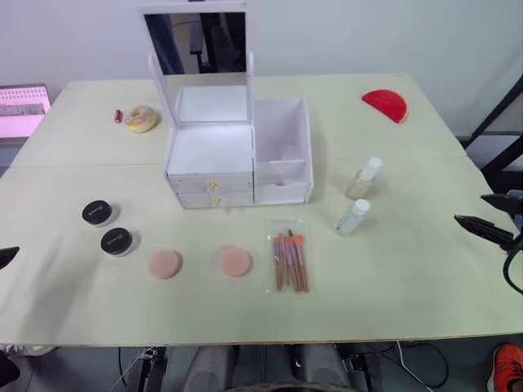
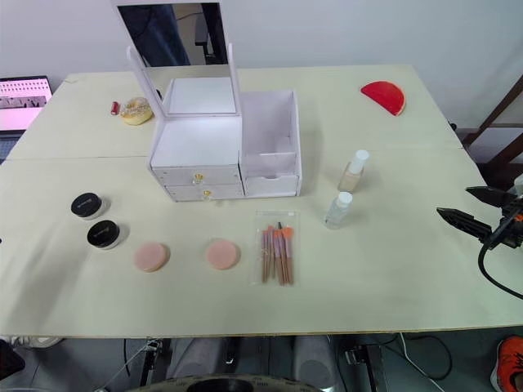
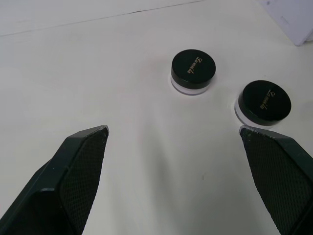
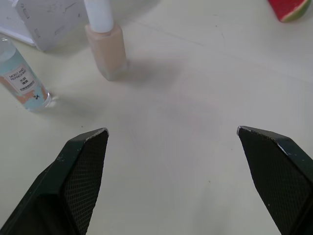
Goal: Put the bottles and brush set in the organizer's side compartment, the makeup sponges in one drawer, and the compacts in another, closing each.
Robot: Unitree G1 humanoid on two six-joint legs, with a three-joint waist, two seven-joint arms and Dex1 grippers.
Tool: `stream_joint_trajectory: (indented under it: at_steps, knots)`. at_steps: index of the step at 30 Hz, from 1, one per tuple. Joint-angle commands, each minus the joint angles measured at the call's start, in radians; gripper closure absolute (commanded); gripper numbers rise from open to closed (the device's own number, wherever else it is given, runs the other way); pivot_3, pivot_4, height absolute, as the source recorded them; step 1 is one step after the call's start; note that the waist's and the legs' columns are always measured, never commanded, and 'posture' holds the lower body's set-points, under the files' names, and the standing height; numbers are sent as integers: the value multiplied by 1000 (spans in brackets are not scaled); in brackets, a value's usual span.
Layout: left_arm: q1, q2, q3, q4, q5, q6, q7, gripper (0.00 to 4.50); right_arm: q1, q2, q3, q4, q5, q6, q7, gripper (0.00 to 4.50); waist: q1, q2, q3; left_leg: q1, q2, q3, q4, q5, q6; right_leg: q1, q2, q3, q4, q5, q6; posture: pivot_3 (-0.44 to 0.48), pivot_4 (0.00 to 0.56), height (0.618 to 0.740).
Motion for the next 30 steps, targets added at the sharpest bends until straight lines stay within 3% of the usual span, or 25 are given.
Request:
stream_joint_trajectory:
  at_steps: [1,19,27,30]
  knots:
    - [1,16,33,4,1,-13,-7,0,-16,-1,-16,0,0,-18,-1,31,0,0,0,0,0,0,0,0,0,0,0,0,0,0,0,0,150,739]
    - [-41,-15,-6,-27,1,-17,36,0,-14,8,-26,-22,5,1,-42,31,-1,0,0,0,0,0,0,0,0,0,0,0,0,0,0,0,150,739]
    - [-50,-81,-98,-349,-76,109,52,0,30,101,-33,-195,29,68,-171,31,5,-1,0,0,0,0,1,0,0,1,0,0,0,0,0,0,150,739]
    - [-61,-110,-195,-624,-180,225,83,0,-47,123,23,-260,32,116,-234,31,3,-1,0,0,1,0,3,0,0,2,0,1,0,2,0,0,150,739]
